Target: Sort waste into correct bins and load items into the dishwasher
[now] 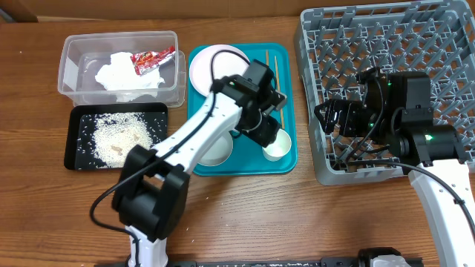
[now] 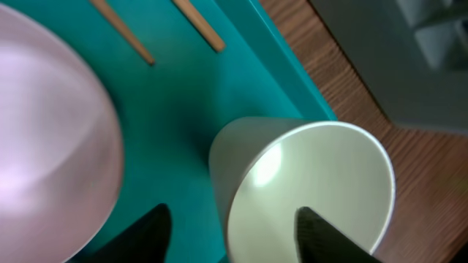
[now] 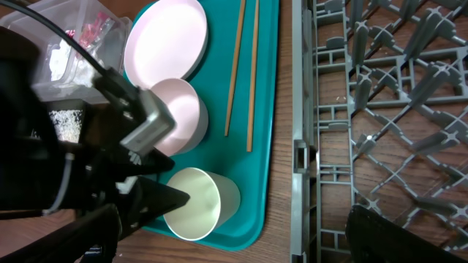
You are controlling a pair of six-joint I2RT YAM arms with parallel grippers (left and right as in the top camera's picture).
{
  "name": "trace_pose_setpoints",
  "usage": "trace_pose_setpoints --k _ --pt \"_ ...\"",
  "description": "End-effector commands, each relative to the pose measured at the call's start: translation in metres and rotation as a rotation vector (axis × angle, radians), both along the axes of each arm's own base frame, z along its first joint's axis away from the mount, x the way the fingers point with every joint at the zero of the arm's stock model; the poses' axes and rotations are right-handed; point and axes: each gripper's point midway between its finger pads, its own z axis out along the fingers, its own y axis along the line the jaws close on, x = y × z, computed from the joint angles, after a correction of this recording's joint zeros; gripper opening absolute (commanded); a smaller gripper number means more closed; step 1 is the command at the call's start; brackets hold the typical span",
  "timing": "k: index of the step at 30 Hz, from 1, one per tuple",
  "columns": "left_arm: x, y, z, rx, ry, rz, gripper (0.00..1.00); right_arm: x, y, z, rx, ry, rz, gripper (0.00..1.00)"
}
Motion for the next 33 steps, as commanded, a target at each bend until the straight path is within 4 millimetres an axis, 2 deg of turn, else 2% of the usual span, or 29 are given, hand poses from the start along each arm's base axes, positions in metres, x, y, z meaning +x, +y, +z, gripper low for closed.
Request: trace_pose_setpoints --k 1,5,9,12,15,20,24,29,33 --pt "-0.005 -0.004 -0.012 0.009 0.028 -0.031 0.40 0.003 0.002 0.010 0.001 -0.027 0.004 1.00" --pt "-0.001 0.000 -0.009 0.005 0.031 0.002 0.04 0.004 0.002 0.010 0.001 -0.028 0.004 1.00" --pt "0.004 0.000 0.007 -0.041 0.065 0.037 0.04 0.003 0.002 0.010 0.001 -0.026 0.004 1.00" --pt "0.006 -0.002 0.038 -0.135 0.123 0.048 0.04 0.003 0.002 0.010 0.004 -0.021 0.001 1.00" --pt "0.013 0.004 0.079 -0.294 0.180 0.041 0.04 0.003 0.005 0.009 0.049 0.005 -0.029 1.00" --pt "0.025 0.024 0.131 -0.607 0.269 0.060 0.04 0.005 0.042 0.019 0.238 0.005 0.134 1.00" --pt "0.032 0.042 0.161 -0.813 0.298 0.068 0.04 0.011 0.072 0.033 0.419 -0.021 0.302 1.00" --pt "0.036 0.056 0.180 -0.933 0.306 0.084 0.04 0.011 0.103 0.062 0.646 -0.124 0.585 1.00" --pt "0.035 0.054 0.190 -0.990 0.317 0.075 0.04 0.012 0.119 0.065 0.695 -0.145 0.671 1.00"
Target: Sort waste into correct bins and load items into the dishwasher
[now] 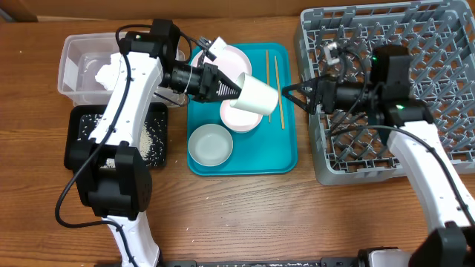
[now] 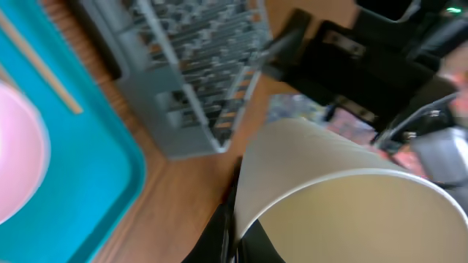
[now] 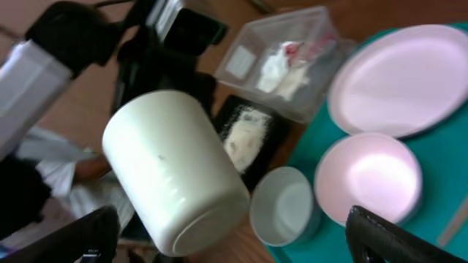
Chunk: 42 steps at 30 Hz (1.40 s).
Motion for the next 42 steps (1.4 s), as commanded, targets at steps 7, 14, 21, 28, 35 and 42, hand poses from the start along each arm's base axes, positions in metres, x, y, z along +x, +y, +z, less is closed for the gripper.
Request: trace_pose_setpoints --k 7,14,21,28,35,42 --pt "-0.001 -0.007 0.027 -0.148 -0.044 -0.022 0.04 -0.030 0.043 0.028 0.111 -0.060 0.231 0.95" --pt "-0.001 -0.008 0.032 -0.180 -0.043 -0.023 0.04 -0.032 0.051 0.033 0.118 -0.087 0.249 0.75" --pt "-0.004 -0.013 0.034 -0.194 -0.044 -0.037 0.04 -0.027 0.052 0.045 0.140 -0.112 0.237 0.68" --pt "-0.007 -0.016 0.032 -0.182 -0.048 -0.048 0.48 -0.022 0.052 0.044 0.134 -0.100 0.210 0.40" --pt "0.003 0.000 0.019 -0.104 -0.066 -0.009 0.76 -0.002 0.034 0.038 0.109 -0.060 0.096 0.37" --pt "0.035 0.069 0.007 -0.024 -0.082 0.160 0.85 0.026 -0.034 0.004 -0.009 0.152 -0.242 0.38"
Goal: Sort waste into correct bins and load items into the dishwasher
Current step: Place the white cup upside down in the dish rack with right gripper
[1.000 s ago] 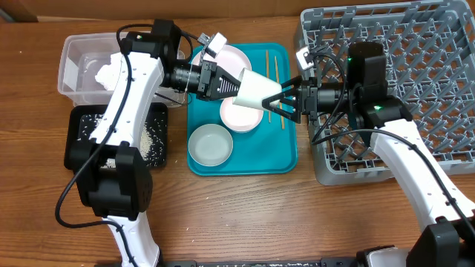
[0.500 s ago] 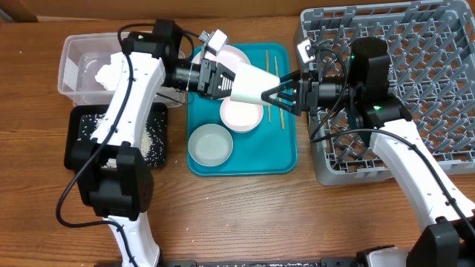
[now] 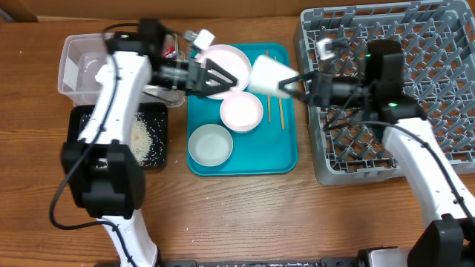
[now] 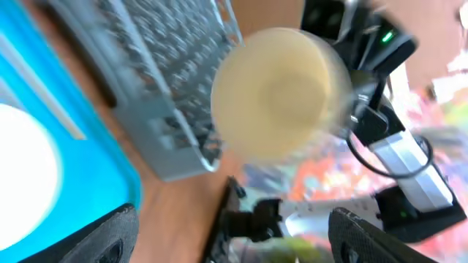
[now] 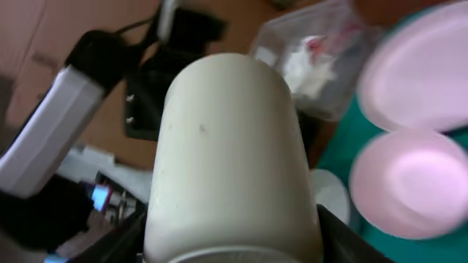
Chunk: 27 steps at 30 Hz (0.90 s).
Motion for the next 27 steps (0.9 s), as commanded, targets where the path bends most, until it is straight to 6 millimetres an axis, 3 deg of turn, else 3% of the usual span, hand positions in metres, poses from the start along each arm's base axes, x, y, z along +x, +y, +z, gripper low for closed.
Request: trace_pose_setpoints --k 1,6,9,12,20,27 --pt "0.020 0.047 -0.006 0.060 -0.040 0.107 0.85 0.017 -0.039 0.000 -0.115 0.025 -0.220 0.37" --pt "0.031 0.089 -0.018 0.136 -0.033 0.202 0.85 0.001 -0.099 -0.024 -0.386 0.206 -0.521 0.38" --pt "0.032 0.100 -0.028 0.200 -0.029 0.218 0.84 -0.019 -0.133 -0.024 -0.583 0.290 -0.663 0.39" --pt "0.031 0.103 -0.040 0.276 -0.022 0.215 0.82 -0.043 -0.154 -0.023 -0.767 0.361 -0.739 0.42" --pt "0.029 0.095 -0.050 0.350 -0.031 0.182 0.81 -0.086 -0.169 -0.054 -0.985 0.583 -0.752 0.42" --pt "0.028 0.093 -0.055 0.385 -0.031 0.170 0.81 -0.090 -0.167 -0.086 -1.059 0.719 -0.671 0.42"
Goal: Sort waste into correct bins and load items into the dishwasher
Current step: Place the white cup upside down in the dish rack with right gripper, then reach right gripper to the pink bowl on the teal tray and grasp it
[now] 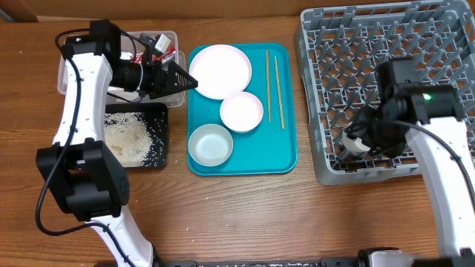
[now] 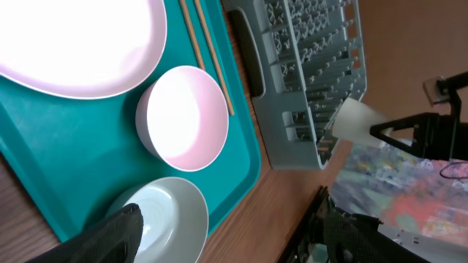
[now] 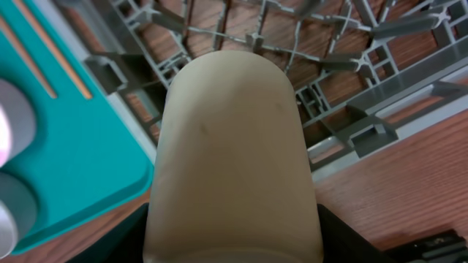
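Observation:
A cream cup [image 3: 232, 139] sits in my right gripper [image 3: 234, 219], which is shut on it above the front left part of the grey dishwasher rack [image 3: 351, 44]. Overhead, only a white sliver of the cup [image 1: 355, 141] shows under the right gripper [image 1: 364, 139]. The left wrist view catches the cup [image 2: 357, 119] past the rack [image 2: 307, 66]. My left gripper [image 1: 185, 76] is open and empty, beside the clear bin. On the teal tray [image 1: 286, 159] lie a pink plate [image 1: 220, 70], a pink bowl [image 1: 242, 111], a pale bowl [image 1: 209, 144] and two chopsticks [image 1: 272, 81].
A clear plastic bin [image 1: 73, 55] holding a red wrapper [image 1: 165, 52] stands at the back left, partly hidden by the left arm. In front of it lies a black tray [image 1: 133, 141] with rice. The rack fills the right side, up to the table's right edge.
The right gripper has moved with the cup from above the teal tray to over the rack's front left part. The left gripper, still open, has drawn back to the clear bin.
My left gripper stood open around the cup on the tray's front right. Then it held the cup in the air, facing the open right gripper. Later the right gripper was shut on the cup and the left was open. Now the cup is over the rack.

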You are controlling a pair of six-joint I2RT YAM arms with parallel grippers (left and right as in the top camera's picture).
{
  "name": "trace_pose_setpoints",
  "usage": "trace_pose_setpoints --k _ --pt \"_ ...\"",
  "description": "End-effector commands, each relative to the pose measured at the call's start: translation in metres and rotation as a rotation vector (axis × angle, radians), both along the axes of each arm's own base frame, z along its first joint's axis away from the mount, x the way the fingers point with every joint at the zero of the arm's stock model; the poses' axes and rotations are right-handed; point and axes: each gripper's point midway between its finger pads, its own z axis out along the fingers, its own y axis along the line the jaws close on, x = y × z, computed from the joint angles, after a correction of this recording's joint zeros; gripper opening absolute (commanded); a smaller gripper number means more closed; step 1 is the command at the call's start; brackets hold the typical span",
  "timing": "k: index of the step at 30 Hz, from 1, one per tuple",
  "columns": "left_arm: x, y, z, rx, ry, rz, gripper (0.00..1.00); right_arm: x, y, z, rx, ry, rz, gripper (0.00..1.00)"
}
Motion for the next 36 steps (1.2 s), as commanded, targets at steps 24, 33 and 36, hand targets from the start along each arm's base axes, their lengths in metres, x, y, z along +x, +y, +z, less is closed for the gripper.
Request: trace_pose_setpoints --k 24,33,36 --pt "0.012 0.004 0.042 0.063 -0.128 -0.013 0.75 0.049 0.030 0.020 0.104 -0.059 0.128 0.84" --pt "0.019 0.045 0.099 0.371 -0.208 0.145 0.77 0.075 0.110 0.034 0.228 -0.200 0.251 0.77" --pt "0.025 0.066 0.107 0.467 -0.176 0.292 0.79 0.084 0.143 0.018 0.253 -0.220 0.247 0.74"
